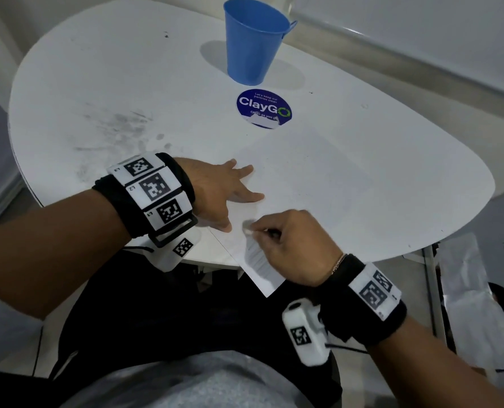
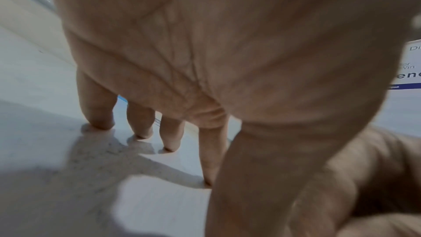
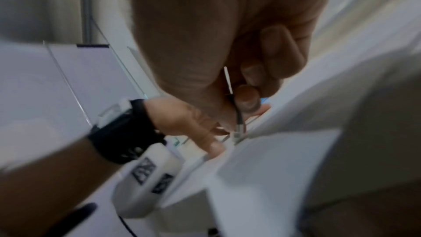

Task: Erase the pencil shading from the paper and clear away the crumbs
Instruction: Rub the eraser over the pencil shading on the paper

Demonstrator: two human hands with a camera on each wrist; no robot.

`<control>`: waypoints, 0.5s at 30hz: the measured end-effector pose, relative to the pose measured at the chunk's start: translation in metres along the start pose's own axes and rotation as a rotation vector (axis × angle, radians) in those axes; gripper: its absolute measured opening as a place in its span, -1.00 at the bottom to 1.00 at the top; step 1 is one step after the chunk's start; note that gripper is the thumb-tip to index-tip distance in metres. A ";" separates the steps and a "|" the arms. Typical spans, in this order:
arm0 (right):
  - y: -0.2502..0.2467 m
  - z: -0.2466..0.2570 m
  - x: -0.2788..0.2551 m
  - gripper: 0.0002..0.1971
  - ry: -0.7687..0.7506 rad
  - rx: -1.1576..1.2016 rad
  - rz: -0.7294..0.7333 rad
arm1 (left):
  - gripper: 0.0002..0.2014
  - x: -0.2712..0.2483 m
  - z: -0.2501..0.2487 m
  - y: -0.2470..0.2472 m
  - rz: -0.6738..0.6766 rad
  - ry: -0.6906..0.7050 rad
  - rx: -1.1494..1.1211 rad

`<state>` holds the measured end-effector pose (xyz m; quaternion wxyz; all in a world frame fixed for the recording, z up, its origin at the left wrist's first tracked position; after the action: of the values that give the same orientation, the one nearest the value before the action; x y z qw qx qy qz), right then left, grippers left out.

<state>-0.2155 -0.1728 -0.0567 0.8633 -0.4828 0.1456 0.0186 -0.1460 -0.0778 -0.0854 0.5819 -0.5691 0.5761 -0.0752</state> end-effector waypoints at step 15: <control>-0.034 -0.029 0.019 -0.81 0.147 -0.080 -0.162 | -0.19 -0.001 0.002 0.000 -0.021 -0.012 -0.016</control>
<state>-0.1982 -0.2175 -0.0485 0.8292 -0.5269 0.1682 -0.0808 -0.1448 -0.0766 -0.0852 0.5798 -0.5805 0.5670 -0.0732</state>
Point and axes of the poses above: each hand's wrist, its own x-axis towards the middle knuckle, its own y-axis out of the palm, z = x × y, the point moved 10 cm from there along x, towards the middle knuckle, and after that the axes turned 15 degrees about y, right-handed, at the moved point
